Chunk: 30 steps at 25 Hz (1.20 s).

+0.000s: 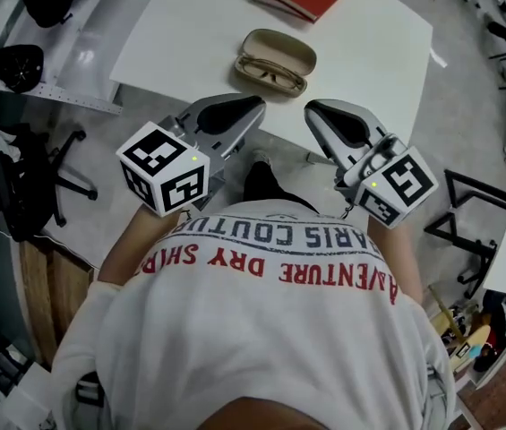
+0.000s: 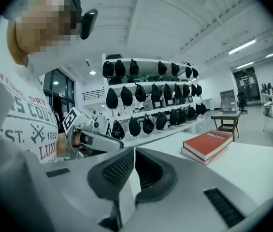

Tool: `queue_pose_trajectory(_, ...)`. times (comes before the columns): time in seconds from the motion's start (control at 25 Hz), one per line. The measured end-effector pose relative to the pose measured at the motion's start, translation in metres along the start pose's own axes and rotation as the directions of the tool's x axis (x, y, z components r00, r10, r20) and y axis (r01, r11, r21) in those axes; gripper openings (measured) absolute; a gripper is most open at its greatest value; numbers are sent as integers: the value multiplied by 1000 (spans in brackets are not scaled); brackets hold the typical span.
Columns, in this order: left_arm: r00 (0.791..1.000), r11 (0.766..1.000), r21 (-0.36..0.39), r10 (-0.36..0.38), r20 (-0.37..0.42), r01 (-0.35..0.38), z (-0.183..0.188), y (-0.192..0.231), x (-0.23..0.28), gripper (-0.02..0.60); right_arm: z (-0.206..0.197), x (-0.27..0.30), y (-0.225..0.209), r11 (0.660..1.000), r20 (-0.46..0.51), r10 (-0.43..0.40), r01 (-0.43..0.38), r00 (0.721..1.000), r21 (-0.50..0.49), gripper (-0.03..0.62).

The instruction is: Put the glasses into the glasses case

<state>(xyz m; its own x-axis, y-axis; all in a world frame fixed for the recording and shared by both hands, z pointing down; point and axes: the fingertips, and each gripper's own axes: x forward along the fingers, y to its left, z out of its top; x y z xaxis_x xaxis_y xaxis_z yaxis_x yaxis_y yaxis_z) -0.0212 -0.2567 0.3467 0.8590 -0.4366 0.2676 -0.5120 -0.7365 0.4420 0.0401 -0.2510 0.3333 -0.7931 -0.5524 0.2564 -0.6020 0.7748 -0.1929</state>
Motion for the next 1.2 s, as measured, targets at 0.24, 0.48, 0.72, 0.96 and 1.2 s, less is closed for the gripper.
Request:
queue_pose_trajectory(0.24,999,999,30,-35,26,34,1,-31,-10,46,-1,-21,27,1000,23,-29,29,999,-5,23)
queue_pose_trajectory(0.48,999,999,34,-38,29,37,0,-42,-16,46,3,-27,34,999,41,-51,52,998,-17,23)
queue_pose_trajectory(0.72,999,999,39,-28,27,27,1,-40,-16,46,2,-26,32,997,33,-62,63,998,-34,23)
queue_pose_trajectory(0.96,1000,999,29,-22,13,22,0,-34,-9,46,-3,-22,24,997,18,-67,67,998,-45,23)
queue_pose_trajectory(1.2,1000,1000,23,-15,7,15,3,-25,2,46,0,-16,10,996,13,-61,62,998,-63,23)
